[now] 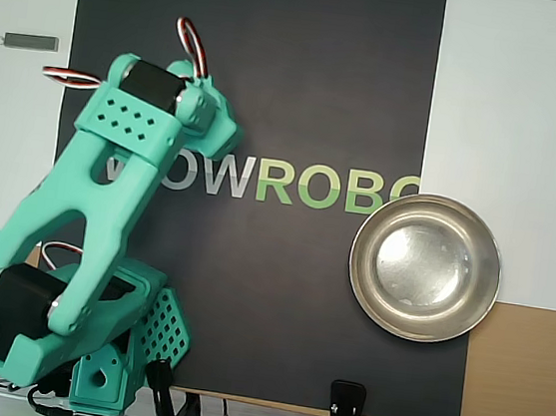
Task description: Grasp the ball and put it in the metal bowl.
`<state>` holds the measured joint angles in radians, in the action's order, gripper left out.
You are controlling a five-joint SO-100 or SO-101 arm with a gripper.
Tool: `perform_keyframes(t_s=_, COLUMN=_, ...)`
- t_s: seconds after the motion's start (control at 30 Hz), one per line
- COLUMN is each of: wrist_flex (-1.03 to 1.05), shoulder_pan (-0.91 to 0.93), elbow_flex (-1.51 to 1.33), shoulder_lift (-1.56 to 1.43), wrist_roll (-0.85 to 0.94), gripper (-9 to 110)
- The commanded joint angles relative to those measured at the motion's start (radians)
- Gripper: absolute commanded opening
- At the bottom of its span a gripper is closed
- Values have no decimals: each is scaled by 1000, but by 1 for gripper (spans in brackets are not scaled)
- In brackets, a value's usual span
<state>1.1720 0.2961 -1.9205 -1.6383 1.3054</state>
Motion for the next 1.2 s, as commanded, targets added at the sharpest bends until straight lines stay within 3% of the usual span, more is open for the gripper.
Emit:
perform_keyframes(t_s=0.0, wrist_flex=-8, shoulder_pan=-6, elbow_flex=15, shoulder_lift=-18, wrist_roll=-2, gripper=26)
perform_keyframes(t_s=0.2, wrist_flex=-8, shoulder_pan=-6, elbow_flex=15, shoulder_lift=-18, wrist_roll=-3, gripper=27)
perform_keyframes(t_s=0.4, wrist_flex=-8, shoulder_pan=2, elbow_flex=15, shoulder_lift=-18, wrist_roll=0, gripper=54)
perform_keyframes(t_s=1.17, wrist_flex=-83, shoulder_pan=-6, elbow_flex=-54, shoulder_lift=-12, wrist_roll=-2, gripper=54)
